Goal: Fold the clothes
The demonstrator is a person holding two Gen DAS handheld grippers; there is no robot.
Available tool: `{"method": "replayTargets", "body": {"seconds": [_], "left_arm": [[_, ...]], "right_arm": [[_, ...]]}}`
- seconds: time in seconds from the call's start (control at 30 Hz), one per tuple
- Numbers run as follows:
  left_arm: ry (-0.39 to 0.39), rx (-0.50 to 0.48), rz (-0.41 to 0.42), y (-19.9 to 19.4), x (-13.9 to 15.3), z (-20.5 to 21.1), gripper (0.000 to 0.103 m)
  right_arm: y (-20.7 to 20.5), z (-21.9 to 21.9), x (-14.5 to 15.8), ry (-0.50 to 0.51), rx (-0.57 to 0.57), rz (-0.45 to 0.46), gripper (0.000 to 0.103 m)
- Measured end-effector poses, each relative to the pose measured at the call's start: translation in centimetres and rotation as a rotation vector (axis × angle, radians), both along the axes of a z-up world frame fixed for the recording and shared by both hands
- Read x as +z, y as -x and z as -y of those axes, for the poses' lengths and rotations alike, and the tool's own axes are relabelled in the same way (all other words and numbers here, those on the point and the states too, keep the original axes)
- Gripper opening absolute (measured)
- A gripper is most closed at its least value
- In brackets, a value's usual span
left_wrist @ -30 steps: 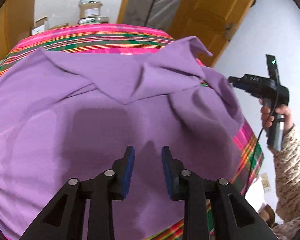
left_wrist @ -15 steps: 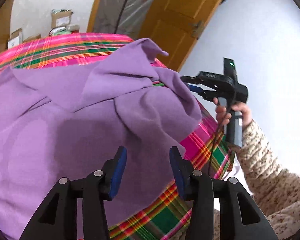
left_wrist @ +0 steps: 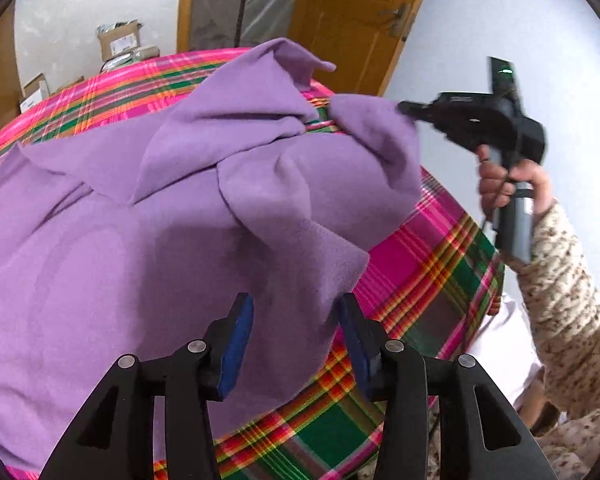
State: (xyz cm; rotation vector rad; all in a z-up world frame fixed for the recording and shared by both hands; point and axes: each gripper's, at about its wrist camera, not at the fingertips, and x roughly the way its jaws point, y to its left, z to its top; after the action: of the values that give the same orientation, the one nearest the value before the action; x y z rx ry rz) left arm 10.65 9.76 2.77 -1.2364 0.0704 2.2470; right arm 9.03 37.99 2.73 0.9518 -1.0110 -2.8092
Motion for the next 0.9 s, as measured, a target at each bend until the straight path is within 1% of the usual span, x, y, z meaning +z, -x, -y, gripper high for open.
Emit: {"method": "replayTargets", "body": {"seconds": [0.07,0.23,0.33,0.47,0.53,0.6,0.67,0.9], "left_arm": [[0.014,0.007,0.000,0.0,-0.3,-0.2,0.046],[0.048,0.030,0.009,0.1,-1.0,-0.6,0.046],[0.051,0.037,0.016,0.3,-1.4,-0.9,0.046],[0.057,0.033,0.012,0.2,-1.6,-1.1,0.046],[0.055,0.036,0.015,0.1,-1.6,-1.2,0.044],[0.052,0.032,0.016,0.0,-1.5,-1.4,0.043],[0.056,0.022,0.018,-0.1,-1.6,-1.6,0.039],[0.057,-0.006,0.032,-0.5,-1.7,-2.3,0.039]], "right_arm": [[-1.1,-0.8,0.4,0.004,-0.027,-0.018,0.002],[-3.0,-2.2,0.8,-0.032,-0.082,-0.032,0.002],[-4.1,-3.1,0.8,-0.049,-0.127,-0.038,0.002],[-5.3,-4.4,0.5,-0.042,-0.160,-0.032,0.002],[-5.7,-4.9,0.4,-0.052,-0.184,-0.033,0.002],[-6.4,-5.6,0.1,-0.042,-0.207,-0.036,0.002],[-6.9,-6.2,-0.1,-0.030,-0.230,-0.034,0.002],[-9.8,-8.9,-0.9,0.008,-0.326,-0.031,0.002]]}}
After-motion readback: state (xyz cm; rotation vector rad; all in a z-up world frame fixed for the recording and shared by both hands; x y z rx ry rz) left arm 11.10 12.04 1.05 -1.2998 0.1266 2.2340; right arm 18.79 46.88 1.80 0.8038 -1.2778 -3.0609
